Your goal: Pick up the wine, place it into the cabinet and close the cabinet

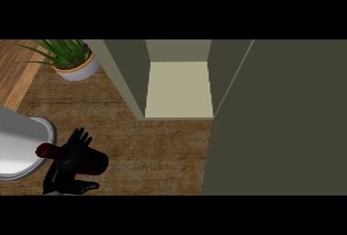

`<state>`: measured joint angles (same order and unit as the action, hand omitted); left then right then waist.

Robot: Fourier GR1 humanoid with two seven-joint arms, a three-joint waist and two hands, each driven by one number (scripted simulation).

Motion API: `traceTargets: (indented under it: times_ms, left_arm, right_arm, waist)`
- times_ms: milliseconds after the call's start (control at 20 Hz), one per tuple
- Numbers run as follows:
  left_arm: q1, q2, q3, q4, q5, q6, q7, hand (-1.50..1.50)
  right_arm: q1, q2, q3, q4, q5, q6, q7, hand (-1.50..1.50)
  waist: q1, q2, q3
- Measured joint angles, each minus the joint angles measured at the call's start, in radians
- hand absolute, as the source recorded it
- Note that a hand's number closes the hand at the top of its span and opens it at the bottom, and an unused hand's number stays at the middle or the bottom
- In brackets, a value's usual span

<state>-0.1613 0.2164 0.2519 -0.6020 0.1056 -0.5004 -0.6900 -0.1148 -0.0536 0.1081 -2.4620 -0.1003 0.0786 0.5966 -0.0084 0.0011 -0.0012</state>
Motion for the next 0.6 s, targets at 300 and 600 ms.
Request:
traceTargets:
  times_ms: [300,600]
  left_arm:
    - [-0.045,0.000,-0.017,0.086,-0.018,0.011,-0.058,-1.50]
    - [-0.076,-0.012,-0.029,0.123,-0.028,0.046,-0.101,-1.50]
  right_arm:
    - [-0.007,0.008,0.013,-0.004,0.000,-0.004,0.009,-1.50]
    - [-0.034,0.009,0.028,-0.014,0.006,-0.030,0.069,-1.50]
  waist:
    - [-0.001,-0.001,0.001]
    - [-0.001,-0.002,0.003]
